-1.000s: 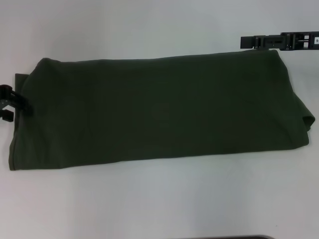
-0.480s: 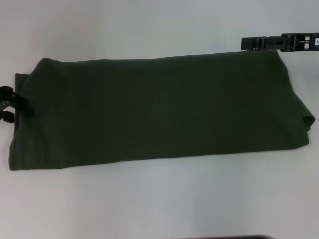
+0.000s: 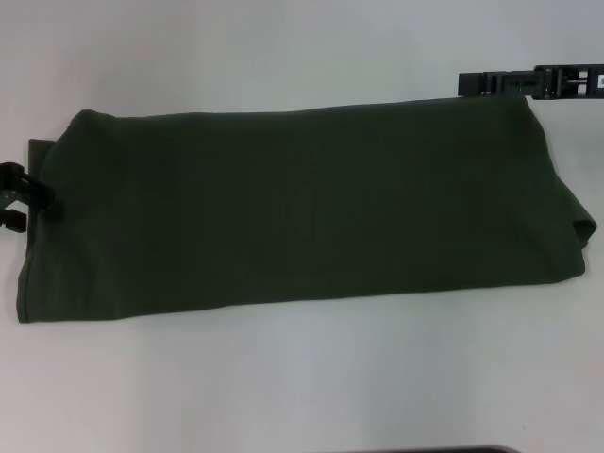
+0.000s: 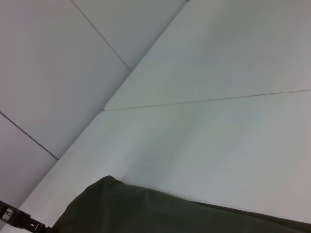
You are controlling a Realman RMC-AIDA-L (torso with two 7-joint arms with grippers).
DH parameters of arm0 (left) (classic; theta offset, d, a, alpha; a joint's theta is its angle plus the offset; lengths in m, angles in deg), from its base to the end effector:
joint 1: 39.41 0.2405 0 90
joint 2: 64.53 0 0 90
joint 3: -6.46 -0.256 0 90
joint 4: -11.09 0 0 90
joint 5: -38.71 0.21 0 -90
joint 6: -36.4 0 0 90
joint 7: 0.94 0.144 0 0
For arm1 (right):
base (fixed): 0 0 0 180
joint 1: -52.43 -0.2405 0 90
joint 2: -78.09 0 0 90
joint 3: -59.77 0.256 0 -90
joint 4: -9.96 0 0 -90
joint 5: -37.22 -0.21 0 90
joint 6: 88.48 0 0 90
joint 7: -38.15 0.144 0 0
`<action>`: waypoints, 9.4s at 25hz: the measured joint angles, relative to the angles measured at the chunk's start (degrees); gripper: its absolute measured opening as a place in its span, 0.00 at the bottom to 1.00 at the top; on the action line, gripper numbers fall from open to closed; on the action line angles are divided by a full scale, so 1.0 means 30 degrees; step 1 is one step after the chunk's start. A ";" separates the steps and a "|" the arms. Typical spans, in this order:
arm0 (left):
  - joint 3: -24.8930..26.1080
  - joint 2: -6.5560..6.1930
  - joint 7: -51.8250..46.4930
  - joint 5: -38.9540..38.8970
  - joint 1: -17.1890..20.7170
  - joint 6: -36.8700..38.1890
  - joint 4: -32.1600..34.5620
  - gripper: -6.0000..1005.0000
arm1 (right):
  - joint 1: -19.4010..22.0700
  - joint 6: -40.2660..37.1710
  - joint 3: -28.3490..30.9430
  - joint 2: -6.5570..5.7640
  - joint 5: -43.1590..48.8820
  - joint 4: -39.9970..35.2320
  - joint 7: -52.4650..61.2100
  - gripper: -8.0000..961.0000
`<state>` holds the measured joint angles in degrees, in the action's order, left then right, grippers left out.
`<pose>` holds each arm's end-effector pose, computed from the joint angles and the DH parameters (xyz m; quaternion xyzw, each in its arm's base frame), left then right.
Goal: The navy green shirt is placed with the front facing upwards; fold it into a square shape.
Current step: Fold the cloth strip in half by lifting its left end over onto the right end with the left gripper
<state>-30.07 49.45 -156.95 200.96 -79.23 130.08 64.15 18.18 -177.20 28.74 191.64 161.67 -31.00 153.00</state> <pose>-0.3002 0.3567 0.0766 -0.6953 -0.6887 0.0827 0.1881 0.2784 0.3615 0.0579 -0.8464 0.4667 0.2175 0.1359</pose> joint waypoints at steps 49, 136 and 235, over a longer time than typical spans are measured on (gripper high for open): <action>0.0048 -0.0281 -0.0362 0.0441 -0.0106 -0.0784 -0.0963 0.53 | -0.0145 0.0016 -0.0079 0.0001 0.0033 -0.0001 0.0007 0.84; -0.0128 -0.0358 -0.0646 0.0439 -0.0363 -0.1310 -0.2375 0.53 | -0.0097 0.0015 -0.0083 0.0001 0.0030 0.0000 0.0007 0.84; -0.0314 -0.0847 -0.0905 0.0439 -0.0280 -0.1550 -0.2927 0.53 | -0.0184 0.0190 -0.0145 -0.0028 0.0091 0.0000 0.0007 0.84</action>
<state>-31.01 46.91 -159.66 202.27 -80.07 125.43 55.37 17.63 -176.63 28.31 191.56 161.94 -31.00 153.02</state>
